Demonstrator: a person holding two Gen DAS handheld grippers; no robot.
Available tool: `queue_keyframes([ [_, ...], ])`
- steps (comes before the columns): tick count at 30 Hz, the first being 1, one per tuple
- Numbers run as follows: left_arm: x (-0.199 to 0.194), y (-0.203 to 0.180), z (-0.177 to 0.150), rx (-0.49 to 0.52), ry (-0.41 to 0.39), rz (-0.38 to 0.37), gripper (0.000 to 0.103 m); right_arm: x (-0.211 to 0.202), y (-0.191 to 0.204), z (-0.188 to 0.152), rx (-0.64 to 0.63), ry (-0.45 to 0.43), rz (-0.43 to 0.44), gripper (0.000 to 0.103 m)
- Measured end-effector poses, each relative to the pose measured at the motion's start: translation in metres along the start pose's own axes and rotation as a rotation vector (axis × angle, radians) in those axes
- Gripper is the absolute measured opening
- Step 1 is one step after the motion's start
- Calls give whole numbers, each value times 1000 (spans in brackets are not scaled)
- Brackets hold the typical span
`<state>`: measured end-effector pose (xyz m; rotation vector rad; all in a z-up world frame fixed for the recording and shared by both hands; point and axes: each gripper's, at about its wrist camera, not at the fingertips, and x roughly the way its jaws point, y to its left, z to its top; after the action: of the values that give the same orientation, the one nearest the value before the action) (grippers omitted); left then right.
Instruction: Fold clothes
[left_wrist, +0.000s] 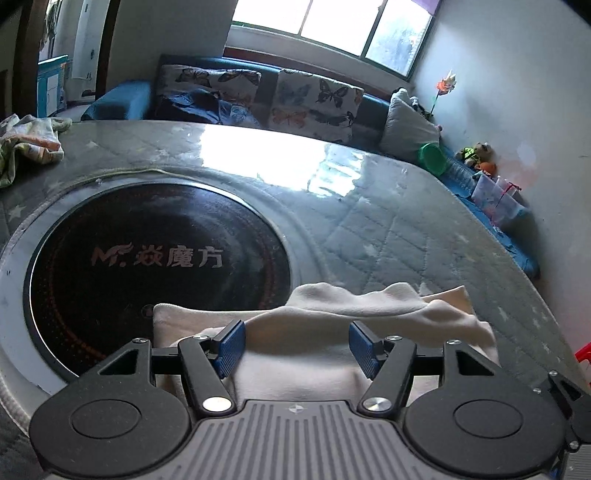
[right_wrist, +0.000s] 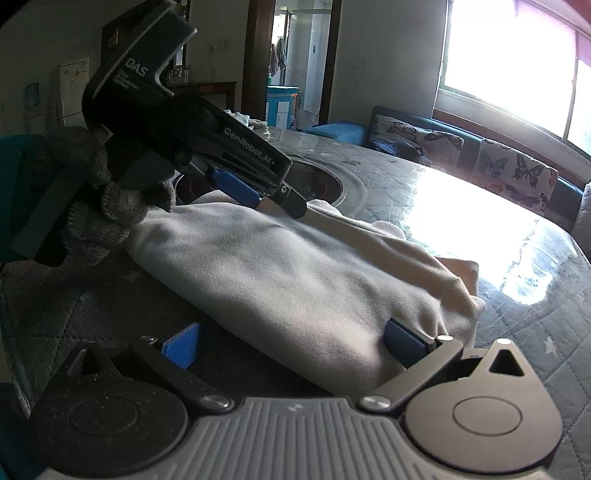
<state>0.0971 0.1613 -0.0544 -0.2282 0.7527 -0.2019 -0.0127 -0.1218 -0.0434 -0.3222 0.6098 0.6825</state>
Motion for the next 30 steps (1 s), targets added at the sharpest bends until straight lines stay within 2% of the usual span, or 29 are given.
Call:
queue_keyframes([
  [5,-21,0,2,7,-59,23,66,1,2,0,-2,-1,-8,103],
  [13,-46,10,-7,8,-97,87,89,-1,3,-3,2,-8,-12,103],
  [17,-55,17,-13,-5,-95,101,94,-2,4,-3,0,-10,-17,103],
  [20,-62,21,-15,-19,-96,110,103,-1,4,-3,-3,-8,-19,103],
  [30,-81,37,-18,-36,-108,162,103,-4,10,7,-65,4,-31,103],
])
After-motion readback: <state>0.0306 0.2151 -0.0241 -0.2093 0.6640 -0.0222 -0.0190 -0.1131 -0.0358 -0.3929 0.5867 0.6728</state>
